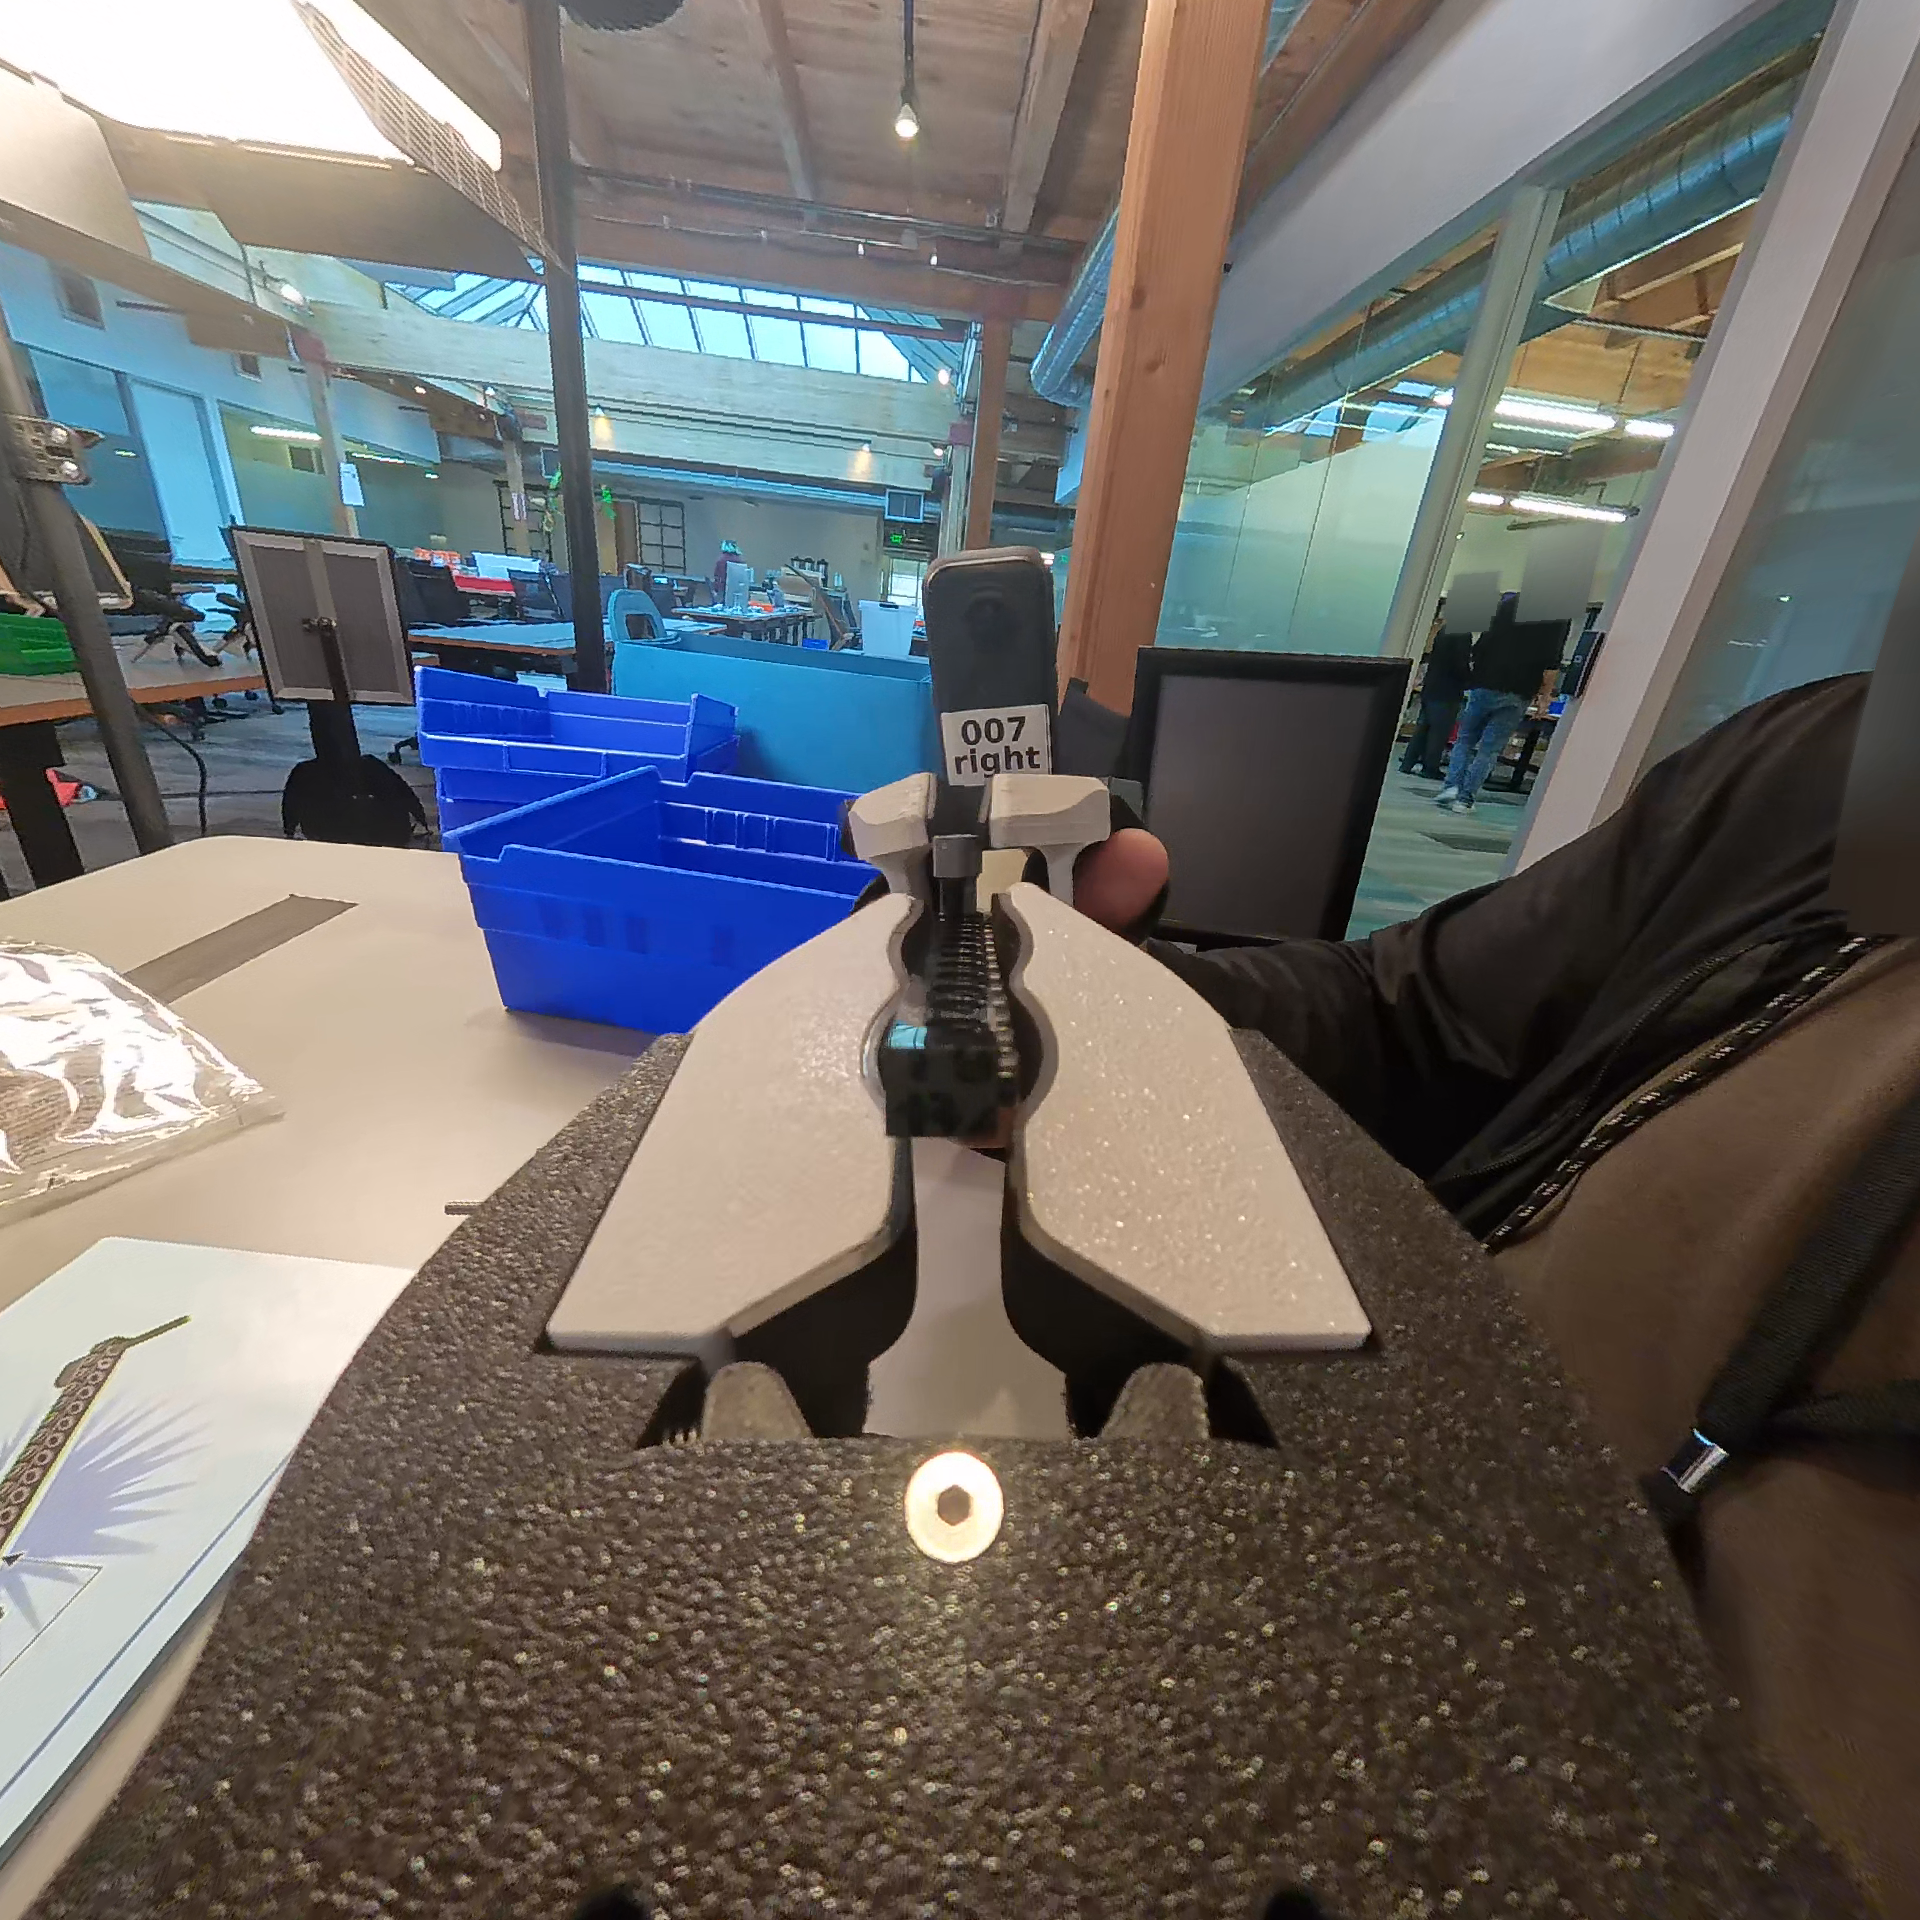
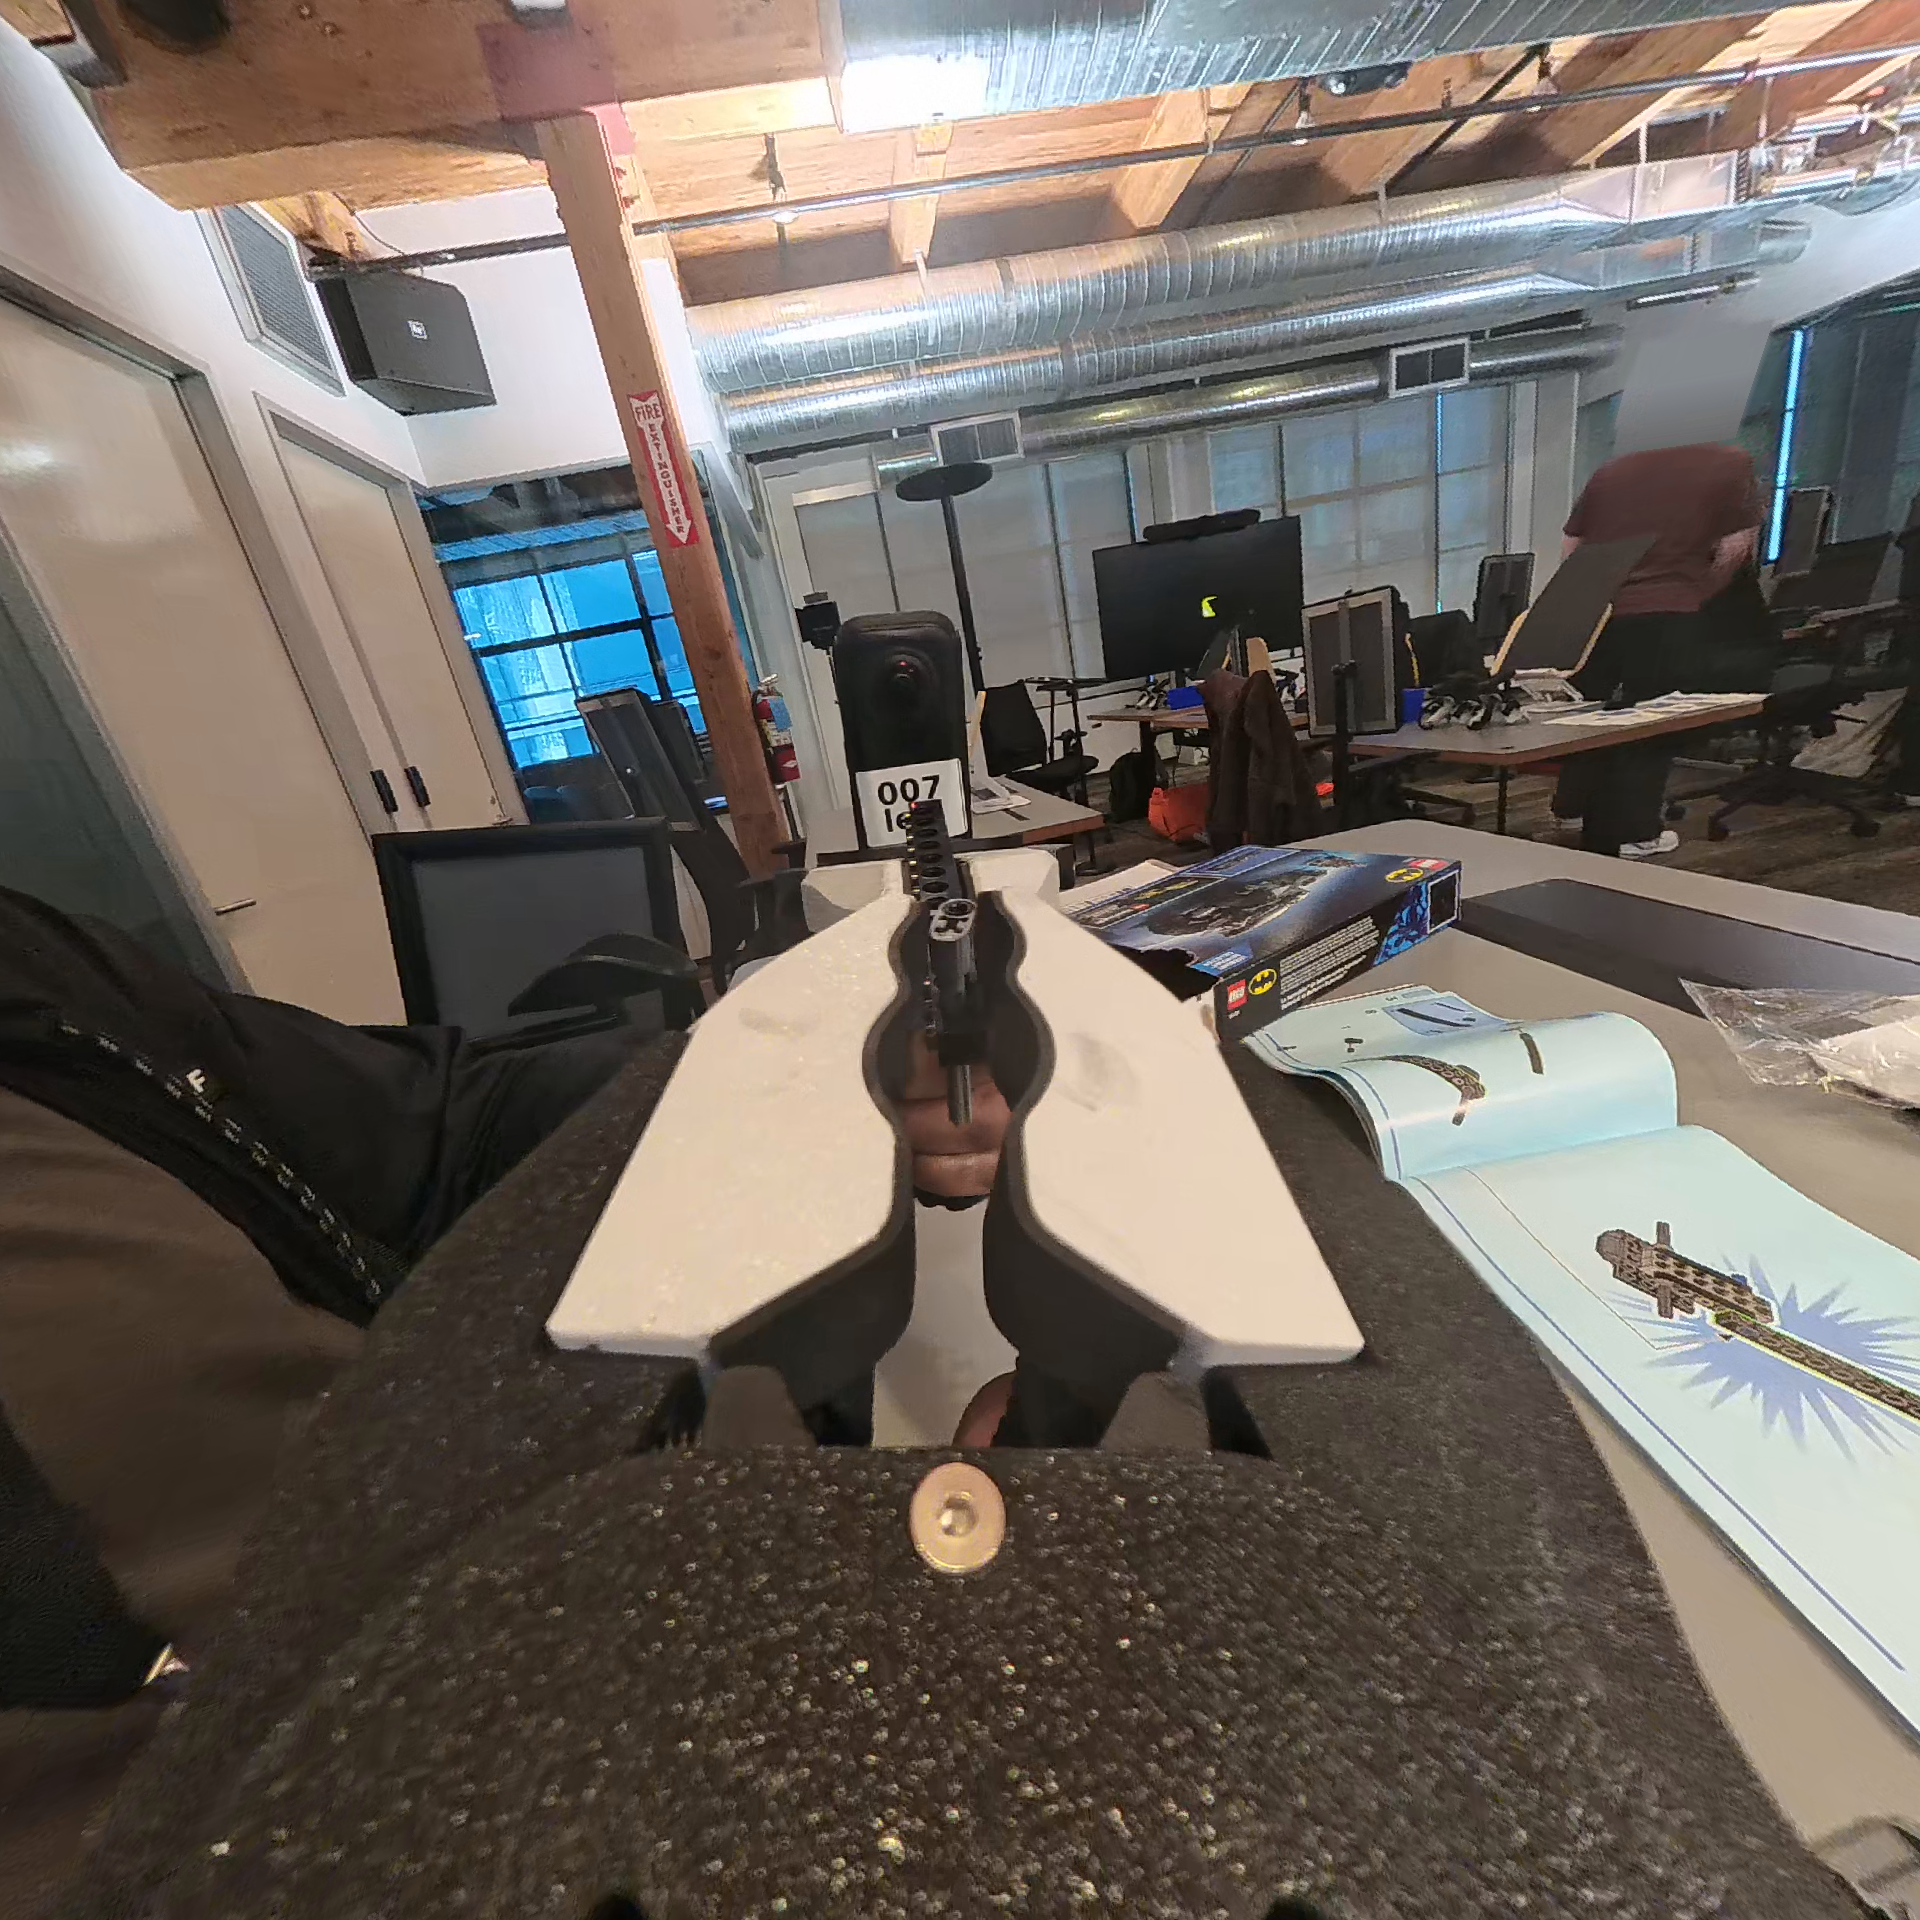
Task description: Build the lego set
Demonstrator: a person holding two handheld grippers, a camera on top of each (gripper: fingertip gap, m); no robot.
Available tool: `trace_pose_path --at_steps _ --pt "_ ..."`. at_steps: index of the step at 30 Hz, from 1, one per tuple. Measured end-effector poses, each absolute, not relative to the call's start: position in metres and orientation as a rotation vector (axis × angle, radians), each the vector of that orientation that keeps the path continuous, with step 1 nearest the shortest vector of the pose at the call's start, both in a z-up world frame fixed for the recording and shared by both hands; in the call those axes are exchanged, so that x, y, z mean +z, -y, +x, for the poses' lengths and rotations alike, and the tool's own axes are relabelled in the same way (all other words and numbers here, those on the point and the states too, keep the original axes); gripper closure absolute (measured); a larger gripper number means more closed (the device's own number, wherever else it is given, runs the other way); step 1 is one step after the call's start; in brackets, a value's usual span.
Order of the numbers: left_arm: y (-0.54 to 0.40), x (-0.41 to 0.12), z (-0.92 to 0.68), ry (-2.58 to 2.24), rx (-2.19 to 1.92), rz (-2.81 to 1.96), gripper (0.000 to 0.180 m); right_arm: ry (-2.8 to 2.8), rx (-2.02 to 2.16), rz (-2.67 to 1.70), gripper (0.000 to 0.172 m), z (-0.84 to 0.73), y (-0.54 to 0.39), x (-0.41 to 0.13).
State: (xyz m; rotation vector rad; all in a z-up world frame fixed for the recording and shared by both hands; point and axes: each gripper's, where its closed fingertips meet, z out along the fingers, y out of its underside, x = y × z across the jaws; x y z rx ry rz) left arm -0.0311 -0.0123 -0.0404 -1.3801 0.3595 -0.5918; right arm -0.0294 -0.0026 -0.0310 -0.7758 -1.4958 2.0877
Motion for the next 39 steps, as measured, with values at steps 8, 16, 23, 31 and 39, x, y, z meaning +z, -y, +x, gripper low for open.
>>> trace_pose_path --at_steps 8,16,23,31,39 --pt "0.014 -0.040 -0.030 -0.356 -0.641 -1.371 0.169 1.528 2.155 -0.783 0.164 -0.026 0.006 -0.032" --pt "0.015 -0.037 -0.031 -0.321 -0.708 -1.336 0.169 1.533 2.138 -0.783 0.161 -0.027 0.006 -0.032" --pt "0.013 -0.028 -0.047 -0.174 -0.797 -1.271 0.169 1.433 1.680 -0.621 0.132 -0.030 -0.010 -0.025" --pt "0.011 -0.038 -0.057 -0.064 -0.930 -1.403 0.169 1.469 0.938 -0.298 0.123 -0.035 0.000 -0.042" --pt "0.011 -0.045 -0.044 -0.122 -0.963 -1.465 0.169 1.498 0.829 -0.190 0.126 -0.031 0.003 -0.050"
